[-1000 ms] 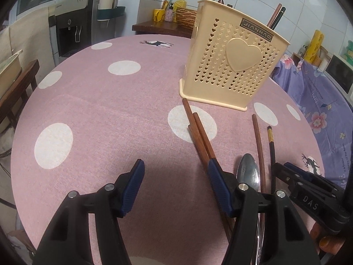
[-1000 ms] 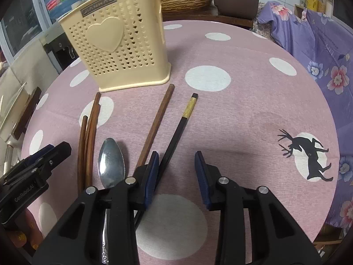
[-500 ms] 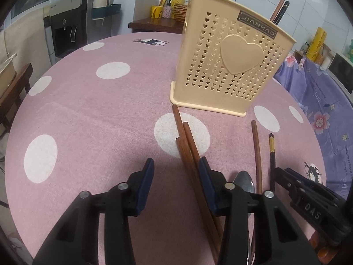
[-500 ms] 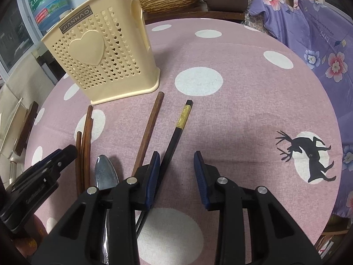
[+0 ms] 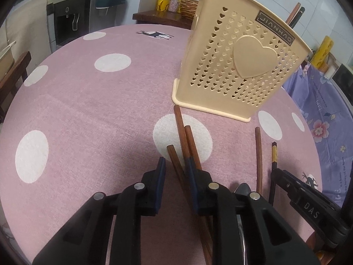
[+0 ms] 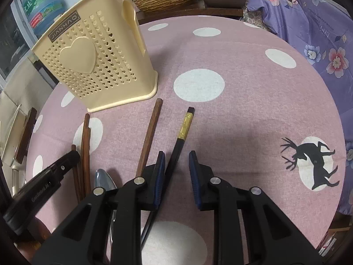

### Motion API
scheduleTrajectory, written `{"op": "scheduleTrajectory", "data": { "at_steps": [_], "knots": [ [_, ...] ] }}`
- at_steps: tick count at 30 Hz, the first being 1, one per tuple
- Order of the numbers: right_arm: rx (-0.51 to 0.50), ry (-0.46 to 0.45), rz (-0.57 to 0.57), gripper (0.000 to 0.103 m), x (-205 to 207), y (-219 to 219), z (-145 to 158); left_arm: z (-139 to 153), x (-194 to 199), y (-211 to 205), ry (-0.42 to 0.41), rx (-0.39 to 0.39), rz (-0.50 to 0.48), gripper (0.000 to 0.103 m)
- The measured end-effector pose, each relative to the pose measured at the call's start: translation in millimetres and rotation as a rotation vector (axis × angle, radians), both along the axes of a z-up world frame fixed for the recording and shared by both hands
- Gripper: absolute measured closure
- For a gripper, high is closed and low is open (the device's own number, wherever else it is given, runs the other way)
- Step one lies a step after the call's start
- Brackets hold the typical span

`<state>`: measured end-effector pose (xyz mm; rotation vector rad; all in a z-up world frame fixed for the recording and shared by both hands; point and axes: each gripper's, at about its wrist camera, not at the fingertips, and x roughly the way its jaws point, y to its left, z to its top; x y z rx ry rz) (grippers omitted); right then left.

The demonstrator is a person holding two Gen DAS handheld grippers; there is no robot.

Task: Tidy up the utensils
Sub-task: 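Close left tool on a brown wooden chopstick while right tool closes on the black gold-tipped chopstick, then lift both chopsticks and carry them above the beige caddy with both tools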

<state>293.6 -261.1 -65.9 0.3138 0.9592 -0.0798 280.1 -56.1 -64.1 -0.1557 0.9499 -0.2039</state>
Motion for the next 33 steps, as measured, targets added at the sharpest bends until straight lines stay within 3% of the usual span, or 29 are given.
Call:
{"op": "scheduleTrajectory", "data": {
  "at_steps": [6, 11, 26, 33],
  "knots": [
    [0.008, 0.015, -0.030, 0.087, 16, -3, 0, 0, 2, -7, -0.001, 0.018, -0.009, 0.083],
    [0.004, 0.023, -0.056, 0.093, 29, -3, -1, -1, 4, -10, 0.008, 0.005, -0.013, 0.091],
    [0.031, 0.004, -0.059, 0.094, 33, -8, -2, 0, 7, 0, -0.002, -0.049, 0.012, 0.094],
    [0.058, -0.065, -0.053, 0.094, 25, -16, 10, 16, 2, 11, -0.054, -0.078, 0.022, 0.095]
  ]
}}
